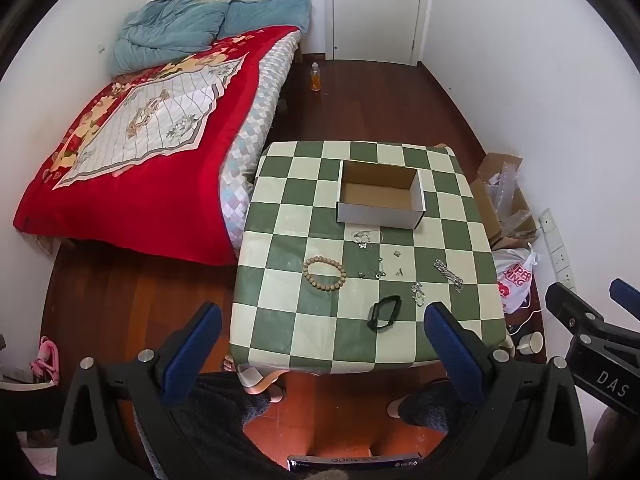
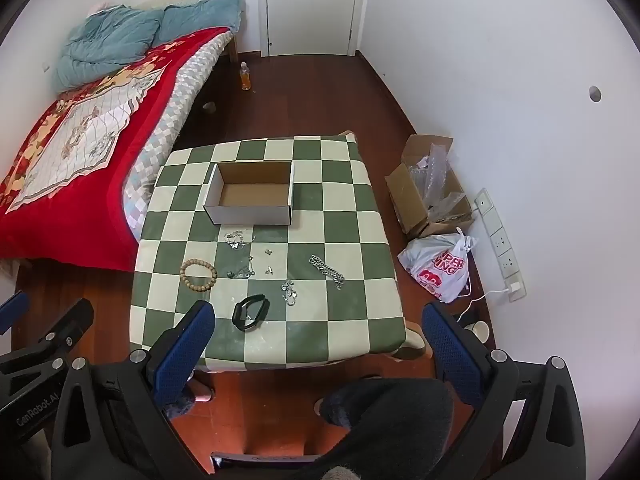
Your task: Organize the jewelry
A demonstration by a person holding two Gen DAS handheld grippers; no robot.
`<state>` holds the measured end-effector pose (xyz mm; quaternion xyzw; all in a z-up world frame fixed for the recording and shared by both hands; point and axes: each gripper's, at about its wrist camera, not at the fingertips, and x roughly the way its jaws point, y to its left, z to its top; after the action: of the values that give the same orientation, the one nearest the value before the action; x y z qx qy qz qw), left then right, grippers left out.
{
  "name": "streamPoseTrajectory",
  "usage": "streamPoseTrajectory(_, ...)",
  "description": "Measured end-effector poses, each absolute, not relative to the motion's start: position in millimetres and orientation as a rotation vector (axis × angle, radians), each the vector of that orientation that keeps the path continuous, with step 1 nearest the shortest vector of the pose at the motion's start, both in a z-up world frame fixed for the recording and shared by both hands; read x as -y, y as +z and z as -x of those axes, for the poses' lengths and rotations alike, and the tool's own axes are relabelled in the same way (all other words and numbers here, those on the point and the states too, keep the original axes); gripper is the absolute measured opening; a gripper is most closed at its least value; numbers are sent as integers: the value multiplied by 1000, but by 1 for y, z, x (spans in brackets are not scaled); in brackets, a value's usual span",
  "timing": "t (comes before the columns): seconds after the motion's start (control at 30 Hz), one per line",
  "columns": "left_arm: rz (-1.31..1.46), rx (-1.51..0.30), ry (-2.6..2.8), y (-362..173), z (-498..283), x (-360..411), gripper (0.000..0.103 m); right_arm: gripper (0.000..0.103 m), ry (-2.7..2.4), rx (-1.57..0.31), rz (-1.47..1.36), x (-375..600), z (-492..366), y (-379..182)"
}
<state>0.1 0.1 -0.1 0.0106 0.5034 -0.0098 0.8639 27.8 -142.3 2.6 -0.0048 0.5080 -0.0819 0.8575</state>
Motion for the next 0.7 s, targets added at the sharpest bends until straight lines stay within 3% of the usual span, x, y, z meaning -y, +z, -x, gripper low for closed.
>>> streamPoseTrajectory(0.7,-23,-1041,-23,7,-6,2,103,103,-175,-1061,20,143,-26,4)
